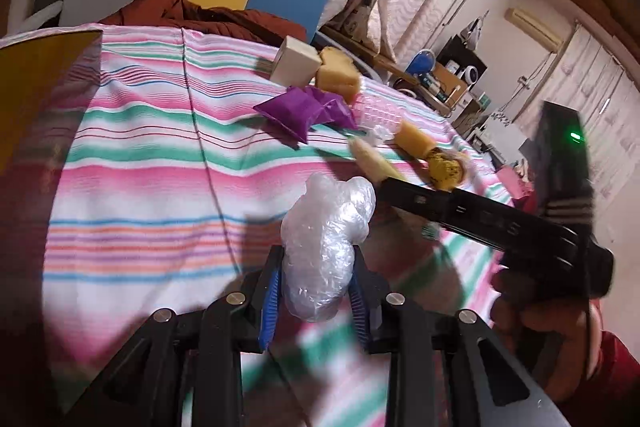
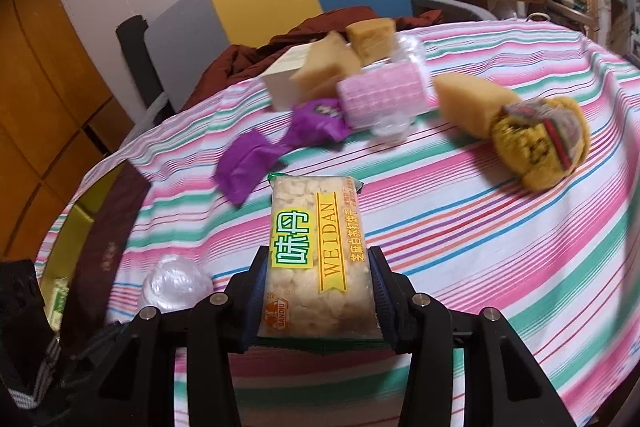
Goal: Organize objects
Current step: 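Carry the cracker pack and wrapped bun into the gold tray and release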
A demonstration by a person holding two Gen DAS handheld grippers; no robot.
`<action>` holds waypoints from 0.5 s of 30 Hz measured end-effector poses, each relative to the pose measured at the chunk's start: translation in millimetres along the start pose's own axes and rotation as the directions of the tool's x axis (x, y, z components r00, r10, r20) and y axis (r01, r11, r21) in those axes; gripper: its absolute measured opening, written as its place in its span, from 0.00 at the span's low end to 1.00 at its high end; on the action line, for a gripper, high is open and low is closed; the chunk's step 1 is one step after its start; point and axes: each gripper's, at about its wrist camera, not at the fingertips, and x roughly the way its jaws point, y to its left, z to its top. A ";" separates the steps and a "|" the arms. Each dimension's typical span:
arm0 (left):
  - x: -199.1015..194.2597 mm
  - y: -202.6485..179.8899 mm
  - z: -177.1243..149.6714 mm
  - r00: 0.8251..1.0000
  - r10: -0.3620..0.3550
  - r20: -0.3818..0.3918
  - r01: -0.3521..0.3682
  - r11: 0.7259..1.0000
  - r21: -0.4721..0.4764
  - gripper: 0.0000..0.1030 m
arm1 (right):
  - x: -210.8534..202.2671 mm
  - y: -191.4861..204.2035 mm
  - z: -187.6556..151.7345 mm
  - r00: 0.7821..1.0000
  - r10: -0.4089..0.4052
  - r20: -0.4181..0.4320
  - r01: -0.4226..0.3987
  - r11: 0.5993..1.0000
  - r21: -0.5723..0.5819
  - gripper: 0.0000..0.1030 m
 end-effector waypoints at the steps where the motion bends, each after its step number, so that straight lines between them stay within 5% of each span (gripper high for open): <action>1: -6.2 -2.8 -2.3 1.000 -0.006 0.009 0.006 1.000 0.008 0.29 | -0.6 4.5 -1.7 1.000 0.011 -0.006 -0.011 1.000 0.007 0.46; 15: -93.0 11.7 -5.1 0.990 0.031 0.140 -0.033 0.999 0.015 0.29 | -27.3 63.0 -6.5 0.990 0.141 -0.004 -0.141 0.990 -0.013 0.46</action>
